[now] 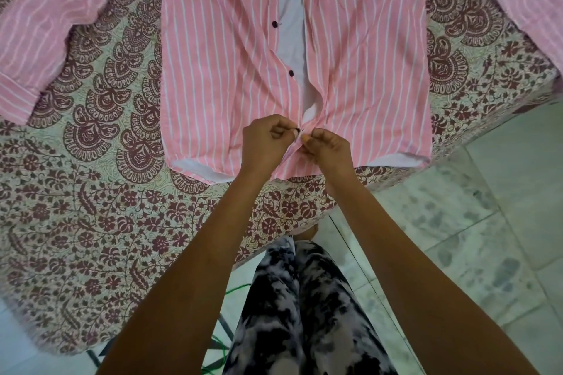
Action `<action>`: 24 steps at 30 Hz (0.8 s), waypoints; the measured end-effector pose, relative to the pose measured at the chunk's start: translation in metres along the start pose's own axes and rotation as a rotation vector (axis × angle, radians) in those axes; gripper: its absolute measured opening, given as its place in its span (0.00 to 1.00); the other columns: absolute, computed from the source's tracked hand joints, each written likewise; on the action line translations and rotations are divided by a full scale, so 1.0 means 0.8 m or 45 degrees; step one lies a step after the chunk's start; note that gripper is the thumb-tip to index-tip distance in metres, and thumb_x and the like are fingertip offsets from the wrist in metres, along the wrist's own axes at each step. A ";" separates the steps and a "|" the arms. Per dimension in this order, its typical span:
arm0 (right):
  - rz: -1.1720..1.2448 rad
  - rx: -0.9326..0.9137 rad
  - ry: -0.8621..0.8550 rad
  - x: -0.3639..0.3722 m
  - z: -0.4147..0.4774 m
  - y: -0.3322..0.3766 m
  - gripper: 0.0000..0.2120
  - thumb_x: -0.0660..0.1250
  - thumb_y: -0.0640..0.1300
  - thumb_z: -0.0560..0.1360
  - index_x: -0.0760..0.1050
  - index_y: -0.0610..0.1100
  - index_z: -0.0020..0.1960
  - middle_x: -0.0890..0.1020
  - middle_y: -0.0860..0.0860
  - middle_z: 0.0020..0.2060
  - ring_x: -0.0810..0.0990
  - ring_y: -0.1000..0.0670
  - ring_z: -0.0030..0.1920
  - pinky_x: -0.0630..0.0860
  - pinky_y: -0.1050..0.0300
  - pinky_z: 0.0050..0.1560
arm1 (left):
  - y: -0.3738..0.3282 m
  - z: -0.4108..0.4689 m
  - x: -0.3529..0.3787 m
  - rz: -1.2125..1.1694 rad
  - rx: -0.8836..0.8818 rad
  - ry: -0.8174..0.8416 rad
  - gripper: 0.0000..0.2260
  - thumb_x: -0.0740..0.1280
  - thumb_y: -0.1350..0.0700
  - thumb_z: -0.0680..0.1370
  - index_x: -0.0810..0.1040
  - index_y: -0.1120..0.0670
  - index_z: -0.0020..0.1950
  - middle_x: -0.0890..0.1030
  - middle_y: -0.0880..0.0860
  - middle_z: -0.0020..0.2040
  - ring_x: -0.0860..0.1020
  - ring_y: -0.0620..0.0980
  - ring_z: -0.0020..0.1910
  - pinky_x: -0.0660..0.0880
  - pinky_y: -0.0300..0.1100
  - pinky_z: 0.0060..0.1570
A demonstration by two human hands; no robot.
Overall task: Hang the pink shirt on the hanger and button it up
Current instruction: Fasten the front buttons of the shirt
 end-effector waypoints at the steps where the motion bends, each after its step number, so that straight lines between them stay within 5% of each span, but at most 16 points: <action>1: -0.040 -0.030 -0.007 0.000 0.000 0.002 0.11 0.65 0.30 0.73 0.75 0.43 0.36 0.79 0.55 0.24 0.77 0.59 0.28 0.77 0.67 0.37 | 0.000 0.000 0.000 -0.007 0.002 -0.001 0.05 0.71 0.64 0.70 0.83 0.59 0.45 0.81 0.48 0.37 0.76 0.32 0.32 0.76 0.30 0.42; 6: -0.459 -0.284 -0.069 -0.003 0.008 0.015 0.05 0.68 0.32 0.71 0.79 0.41 0.39 0.79 0.51 0.32 0.76 0.56 0.34 0.75 0.59 0.46 | -0.001 -0.003 0.001 -0.010 0.010 -0.066 0.04 0.70 0.64 0.71 0.82 0.58 0.43 0.80 0.47 0.36 0.76 0.32 0.33 0.73 0.26 0.40; 12: -0.601 -0.395 -0.103 -0.005 0.011 0.016 0.07 0.69 0.35 0.70 0.81 0.35 0.48 0.84 0.41 0.42 0.80 0.50 0.41 0.78 0.50 0.53 | -0.001 -0.002 0.007 0.085 0.047 -0.103 0.04 0.70 0.63 0.70 0.82 0.57 0.43 0.80 0.45 0.36 0.76 0.31 0.33 0.73 0.26 0.40; 17: -0.549 -0.372 -0.111 0.000 0.011 0.012 0.09 0.69 0.36 0.71 0.80 0.34 0.50 0.84 0.41 0.42 0.80 0.50 0.42 0.78 0.50 0.53 | -0.001 -0.004 0.010 0.092 0.035 -0.086 0.05 0.69 0.64 0.71 0.83 0.58 0.44 0.80 0.46 0.36 0.76 0.30 0.32 0.71 0.22 0.39; 21: -0.366 -0.283 -0.075 0.000 0.008 0.007 0.07 0.67 0.33 0.73 0.80 0.33 0.49 0.82 0.49 0.33 0.80 0.50 0.36 0.79 0.50 0.50 | 0.001 -0.004 0.009 0.098 0.014 -0.097 0.04 0.69 0.63 0.71 0.82 0.58 0.43 0.81 0.46 0.36 0.77 0.34 0.33 0.74 0.28 0.41; 24: -0.214 -0.158 -0.027 -0.002 0.011 0.003 0.06 0.63 0.31 0.75 0.79 0.35 0.47 0.82 0.55 0.27 0.81 0.56 0.31 0.80 0.61 0.43 | 0.001 -0.001 0.010 0.104 0.003 -0.094 0.03 0.70 0.63 0.70 0.82 0.58 0.42 0.80 0.46 0.36 0.76 0.32 0.33 0.72 0.26 0.39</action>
Point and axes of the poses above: each hand's wrist, its own z-axis towards the middle knuckle, its own x-axis out of the palm, y = z × x, the point moved 5 cm from there along z, towards the middle knuckle
